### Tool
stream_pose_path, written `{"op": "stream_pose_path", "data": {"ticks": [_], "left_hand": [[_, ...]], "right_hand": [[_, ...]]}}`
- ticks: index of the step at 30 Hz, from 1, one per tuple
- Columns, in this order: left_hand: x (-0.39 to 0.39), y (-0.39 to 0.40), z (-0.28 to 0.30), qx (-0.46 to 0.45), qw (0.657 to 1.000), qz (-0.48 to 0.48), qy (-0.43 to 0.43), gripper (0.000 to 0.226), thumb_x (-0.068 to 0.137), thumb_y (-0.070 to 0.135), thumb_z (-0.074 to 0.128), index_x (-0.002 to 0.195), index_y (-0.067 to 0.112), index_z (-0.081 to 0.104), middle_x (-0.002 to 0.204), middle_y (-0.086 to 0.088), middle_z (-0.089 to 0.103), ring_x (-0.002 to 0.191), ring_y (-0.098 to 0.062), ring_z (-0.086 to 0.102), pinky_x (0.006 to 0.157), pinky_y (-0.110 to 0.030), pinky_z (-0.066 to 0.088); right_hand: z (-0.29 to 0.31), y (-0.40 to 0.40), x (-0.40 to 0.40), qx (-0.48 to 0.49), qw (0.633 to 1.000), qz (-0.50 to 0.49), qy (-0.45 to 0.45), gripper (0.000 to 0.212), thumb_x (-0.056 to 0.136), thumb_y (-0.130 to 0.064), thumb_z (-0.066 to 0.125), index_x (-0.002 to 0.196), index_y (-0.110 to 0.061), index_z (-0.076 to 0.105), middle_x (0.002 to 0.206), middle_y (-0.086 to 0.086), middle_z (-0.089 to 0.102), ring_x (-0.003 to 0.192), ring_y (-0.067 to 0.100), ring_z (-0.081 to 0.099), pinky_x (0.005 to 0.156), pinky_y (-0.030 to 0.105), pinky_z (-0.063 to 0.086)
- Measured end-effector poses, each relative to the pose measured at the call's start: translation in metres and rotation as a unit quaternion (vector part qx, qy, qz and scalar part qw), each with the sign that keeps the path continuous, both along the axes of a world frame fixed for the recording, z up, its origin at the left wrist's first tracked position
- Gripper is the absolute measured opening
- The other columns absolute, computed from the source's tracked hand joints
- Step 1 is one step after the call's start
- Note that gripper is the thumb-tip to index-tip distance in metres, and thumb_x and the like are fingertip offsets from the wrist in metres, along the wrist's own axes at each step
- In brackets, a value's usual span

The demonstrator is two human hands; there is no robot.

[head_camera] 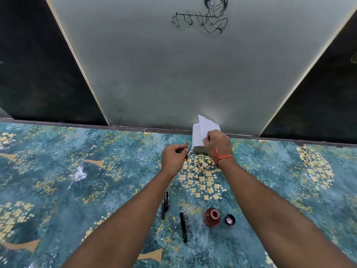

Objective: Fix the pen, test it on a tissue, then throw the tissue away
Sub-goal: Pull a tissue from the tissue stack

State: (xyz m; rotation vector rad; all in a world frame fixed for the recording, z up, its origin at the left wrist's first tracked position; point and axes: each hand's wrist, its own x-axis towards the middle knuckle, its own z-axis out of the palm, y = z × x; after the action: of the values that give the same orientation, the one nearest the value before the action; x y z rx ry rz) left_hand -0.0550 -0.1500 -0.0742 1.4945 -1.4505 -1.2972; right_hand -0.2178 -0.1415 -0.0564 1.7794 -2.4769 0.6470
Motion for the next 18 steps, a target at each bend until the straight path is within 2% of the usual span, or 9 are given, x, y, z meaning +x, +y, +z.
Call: {"op": "stream_pose_path", "data": {"ticks": [4, 8, 11, 14, 18], "left_hand": [[0.001, 0.007, 0.016, 0.009, 1.000, 0.000, 0.007, 0.020, 0.085, 0.012, 0.070, 0.104, 0.006, 0.073, 0.092, -0.010, 0.075, 0.083, -0.025, 0.072, 0.084, -0.046, 0.059], [0.003, 0.015, 0.033, 0.016, 1.000, -0.004, 0.006, 0.019, 0.084, 0.013, 0.070, 0.102, 0.008, 0.074, 0.093, -0.009, 0.075, 0.085, -0.025, 0.072, 0.086, -0.046, 0.058], [0.005, 0.023, 0.048, 0.008, 1.000, -0.011, 0.012, 0.018, 0.085, 0.012, 0.070, 0.101, 0.008, 0.075, 0.089, -0.008, 0.075, 0.084, -0.025, 0.072, 0.085, -0.045, 0.059], [0.008, 0.037, 0.065, -0.008, 0.999, -0.041, 0.013, 0.017, 0.087, 0.009, 0.067, 0.101, 0.010, 0.075, 0.085, -0.005, 0.075, 0.079, -0.025, 0.072, 0.079, -0.043, 0.060], [0.013, 0.058, 0.078, 0.007, 0.995, -0.093, 0.039, 0.018, 0.086, 0.001, 0.062, 0.088, 0.014, 0.074, 0.083, -0.012, 0.074, 0.079, -0.036, 0.073, 0.069, -0.049, 0.062]], "right_hand": [[0.015, 0.015, -0.003, -0.042, 0.999, -0.024, -0.007, 0.020, 0.085, -0.010, 0.056, 0.067, -0.002, 0.059, 0.069, 0.015, 0.062, 0.060, 0.029, 0.051, 0.055, 0.030, 0.037], [0.033, 0.030, -0.002, -0.077, 0.995, -0.038, -0.040, 0.017, 0.084, -0.010, 0.058, 0.069, -0.003, 0.063, 0.067, 0.014, 0.063, 0.058, 0.029, 0.054, 0.054, 0.035, 0.048], [0.047, 0.044, 0.007, -0.125, 0.987, -0.020, -0.097, 0.010, 0.081, -0.008, 0.062, 0.074, -0.003, 0.067, 0.073, 0.013, 0.069, 0.063, 0.029, 0.062, 0.057, 0.034, 0.051], [0.062, 0.066, 0.030, -0.170, 0.972, 0.048, -0.152, 0.004, 0.078, -0.003, 0.066, 0.081, -0.003, 0.069, 0.080, 0.011, 0.071, 0.067, 0.020, 0.064, 0.062, 0.019, 0.047], [0.073, 0.096, 0.062, -0.162, 0.946, 0.085, -0.269, 0.006, 0.078, -0.005, 0.068, 0.085, -0.006, 0.069, 0.090, 0.003, 0.071, 0.074, 0.013, 0.067, 0.067, 0.018, 0.057]]}}
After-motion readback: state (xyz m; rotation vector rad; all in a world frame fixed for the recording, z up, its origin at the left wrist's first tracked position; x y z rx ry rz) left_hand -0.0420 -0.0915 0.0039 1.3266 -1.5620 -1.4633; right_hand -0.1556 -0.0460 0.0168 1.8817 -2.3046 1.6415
